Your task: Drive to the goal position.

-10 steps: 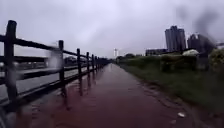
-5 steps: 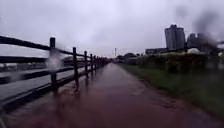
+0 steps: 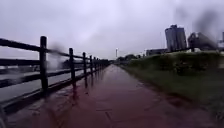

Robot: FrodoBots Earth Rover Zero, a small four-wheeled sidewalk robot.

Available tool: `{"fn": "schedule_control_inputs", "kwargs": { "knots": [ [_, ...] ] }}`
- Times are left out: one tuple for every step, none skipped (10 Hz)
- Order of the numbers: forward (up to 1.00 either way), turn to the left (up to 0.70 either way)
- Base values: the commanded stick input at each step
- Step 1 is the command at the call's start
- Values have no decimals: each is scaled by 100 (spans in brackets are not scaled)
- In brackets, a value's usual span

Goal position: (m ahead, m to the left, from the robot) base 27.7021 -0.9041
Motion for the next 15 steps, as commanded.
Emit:
{"fn": "schedule_control_inputs", "kwargs": {
  "knots": [
    [100, 1],
    [100, 1],
    [100, 1],
    [100, 1],
    [100, 1],
    [100, 1],
    [100, 1],
    [100, 1],
    [100, 1],
    [100, 1],
    [100, 6],
    [100, 9],
    [100, 12],
    [100, 16],
    [100, 16]
  ]
}}
